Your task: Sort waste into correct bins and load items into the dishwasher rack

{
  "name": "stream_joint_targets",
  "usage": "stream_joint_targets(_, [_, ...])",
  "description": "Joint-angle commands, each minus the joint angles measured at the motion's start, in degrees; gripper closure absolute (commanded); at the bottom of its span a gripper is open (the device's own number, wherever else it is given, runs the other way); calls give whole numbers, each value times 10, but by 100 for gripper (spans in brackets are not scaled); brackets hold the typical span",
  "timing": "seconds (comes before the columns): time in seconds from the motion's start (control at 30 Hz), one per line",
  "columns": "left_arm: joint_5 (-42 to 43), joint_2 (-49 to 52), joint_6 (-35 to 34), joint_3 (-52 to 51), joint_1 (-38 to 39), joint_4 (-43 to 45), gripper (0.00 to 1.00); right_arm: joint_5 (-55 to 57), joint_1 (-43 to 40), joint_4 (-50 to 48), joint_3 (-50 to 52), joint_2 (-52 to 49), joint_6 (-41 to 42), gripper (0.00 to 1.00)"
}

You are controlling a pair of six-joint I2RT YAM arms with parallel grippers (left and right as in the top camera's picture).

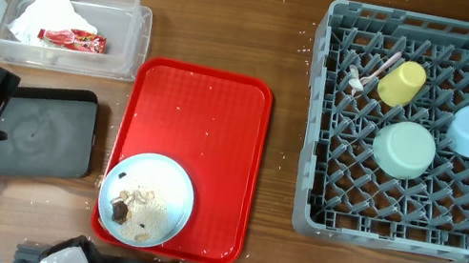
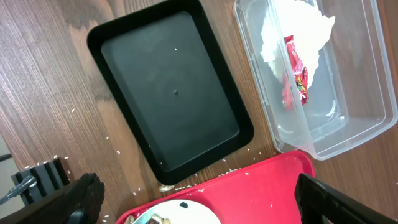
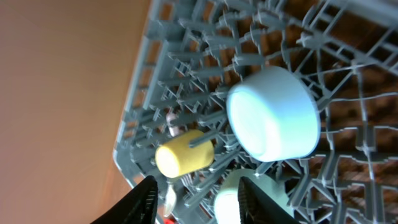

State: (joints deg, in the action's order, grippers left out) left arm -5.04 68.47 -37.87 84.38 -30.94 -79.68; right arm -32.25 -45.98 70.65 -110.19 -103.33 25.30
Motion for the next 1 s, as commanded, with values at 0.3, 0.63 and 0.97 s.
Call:
stream_joint_targets(0.3, [-4, 1, -3, 0, -3, 1, 0, 270, 188, -56, 1, 22, 18, 67])
stream_joint_targets(0.63, [-4, 1, -3, 0, -3, 1, 0, 396, 193, -36, 1, -130, 57, 96])
stream_joint_targets(0.97, [-4, 1, -3, 0, -3, 1, 0, 338, 193, -2, 1, -159, 7, 96])
